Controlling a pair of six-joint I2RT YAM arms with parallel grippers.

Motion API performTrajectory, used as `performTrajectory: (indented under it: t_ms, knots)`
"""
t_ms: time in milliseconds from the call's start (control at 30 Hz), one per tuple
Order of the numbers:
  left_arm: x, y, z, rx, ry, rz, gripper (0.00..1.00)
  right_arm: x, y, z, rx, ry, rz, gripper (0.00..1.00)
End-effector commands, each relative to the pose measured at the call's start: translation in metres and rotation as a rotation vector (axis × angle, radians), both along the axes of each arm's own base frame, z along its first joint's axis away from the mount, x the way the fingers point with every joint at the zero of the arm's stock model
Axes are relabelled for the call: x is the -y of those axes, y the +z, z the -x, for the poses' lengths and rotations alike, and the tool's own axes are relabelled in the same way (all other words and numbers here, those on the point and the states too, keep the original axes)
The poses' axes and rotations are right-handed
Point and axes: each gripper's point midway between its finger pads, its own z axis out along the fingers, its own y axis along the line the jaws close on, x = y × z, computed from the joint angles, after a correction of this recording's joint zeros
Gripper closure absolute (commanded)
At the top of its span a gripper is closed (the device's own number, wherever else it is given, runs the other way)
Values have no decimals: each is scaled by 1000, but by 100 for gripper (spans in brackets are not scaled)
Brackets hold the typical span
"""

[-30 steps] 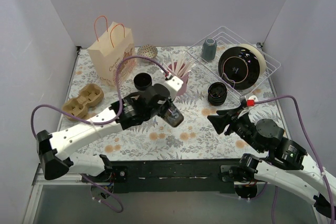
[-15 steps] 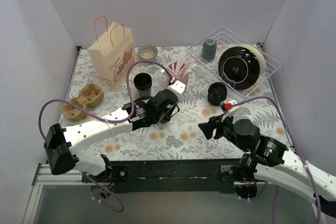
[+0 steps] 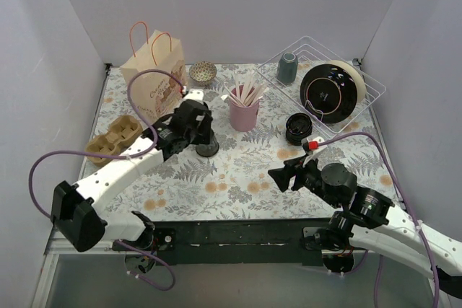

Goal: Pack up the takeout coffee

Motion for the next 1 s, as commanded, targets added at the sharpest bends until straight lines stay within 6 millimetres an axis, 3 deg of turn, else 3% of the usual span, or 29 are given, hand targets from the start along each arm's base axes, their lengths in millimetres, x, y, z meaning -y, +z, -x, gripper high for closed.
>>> performTrajectory:
  t_ms: [0,133,267,400,567,867,967]
  knots:
    - [-25,30,-3,68,66,206,38,-7,8,-8,37,-15,-31,25]
    - [-23,25,-7,110,12,191,16,-14,9,-9,27,7,-5,21]
    - [-11,6,-16,88,-44,165,4,-20,13,-9,30,20,-16,17]
    - [-3,-24,-26,36,-79,104,2,-19,21,-10,46,15,-42,14]
    - [4,-41,-38,6,-104,55,2,-16,28,-10,65,9,-47,12]
    - [-11,-72,-56,-10,-23,-79,5,-9,43,-6,99,12,-83,12]
    - [-14,-72,-60,11,-4,-90,8,-6,47,-6,108,10,-92,12]
